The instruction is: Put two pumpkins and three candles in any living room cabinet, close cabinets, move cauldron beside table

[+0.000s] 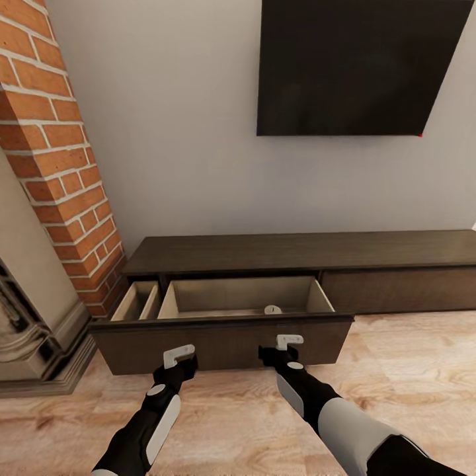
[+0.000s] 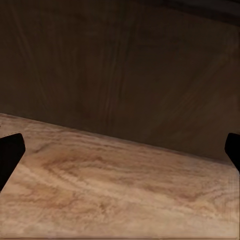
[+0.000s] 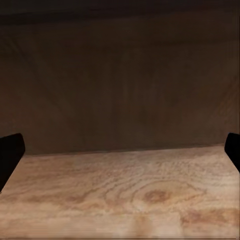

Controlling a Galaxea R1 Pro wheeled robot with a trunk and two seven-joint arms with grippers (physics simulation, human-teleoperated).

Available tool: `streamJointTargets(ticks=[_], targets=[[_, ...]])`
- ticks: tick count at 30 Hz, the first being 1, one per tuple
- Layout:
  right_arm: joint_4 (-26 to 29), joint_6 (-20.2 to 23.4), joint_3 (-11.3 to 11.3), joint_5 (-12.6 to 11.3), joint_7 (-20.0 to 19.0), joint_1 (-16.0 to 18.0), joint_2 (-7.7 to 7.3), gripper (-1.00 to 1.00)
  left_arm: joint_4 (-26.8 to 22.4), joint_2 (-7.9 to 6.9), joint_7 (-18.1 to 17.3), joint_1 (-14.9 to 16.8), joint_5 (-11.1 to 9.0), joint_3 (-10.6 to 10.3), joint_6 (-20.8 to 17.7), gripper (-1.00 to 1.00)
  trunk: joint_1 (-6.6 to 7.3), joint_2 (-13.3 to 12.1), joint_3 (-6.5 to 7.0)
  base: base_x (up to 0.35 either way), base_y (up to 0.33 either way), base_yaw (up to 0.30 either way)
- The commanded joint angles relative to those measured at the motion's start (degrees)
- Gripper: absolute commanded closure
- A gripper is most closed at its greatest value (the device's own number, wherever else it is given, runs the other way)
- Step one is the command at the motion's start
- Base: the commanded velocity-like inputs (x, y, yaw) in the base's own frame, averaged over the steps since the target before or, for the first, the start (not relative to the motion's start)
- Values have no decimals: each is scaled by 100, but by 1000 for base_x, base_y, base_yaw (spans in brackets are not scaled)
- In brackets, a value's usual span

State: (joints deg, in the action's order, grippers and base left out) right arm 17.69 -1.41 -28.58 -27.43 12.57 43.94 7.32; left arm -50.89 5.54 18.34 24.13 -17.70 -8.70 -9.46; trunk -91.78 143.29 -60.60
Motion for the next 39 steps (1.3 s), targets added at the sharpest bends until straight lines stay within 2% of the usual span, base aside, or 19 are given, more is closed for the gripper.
streamJointTargets(ticks=[1,11,16,22,39], targets=[[-1,0,0,1,0,0,-1,-100,0,-2,-1,1,-2,0,-1,-100,-2,2,-23,0,0,0],[-11,-45,23,0,2,0,-2,-100,-3,-12,-16,3,-5,0,13,-100,-28,15,-244,0,0,0],[-11,-90,27,0,5,0,-9,-100,-19,-4,-30,-1,-6,0,29,-100,-28,15,-244,0,0,0],[-19,-405,31,-7,8,0,-11,-100,-26,0,-32,0,1,0,-28,-100,-28,15,-244,171,0,0],[-20,-413,36,-8,3,0,-11,-100,-26,-3,-35,-2,3,-9,-12,-100,-28,15,-244,184,0,0]])
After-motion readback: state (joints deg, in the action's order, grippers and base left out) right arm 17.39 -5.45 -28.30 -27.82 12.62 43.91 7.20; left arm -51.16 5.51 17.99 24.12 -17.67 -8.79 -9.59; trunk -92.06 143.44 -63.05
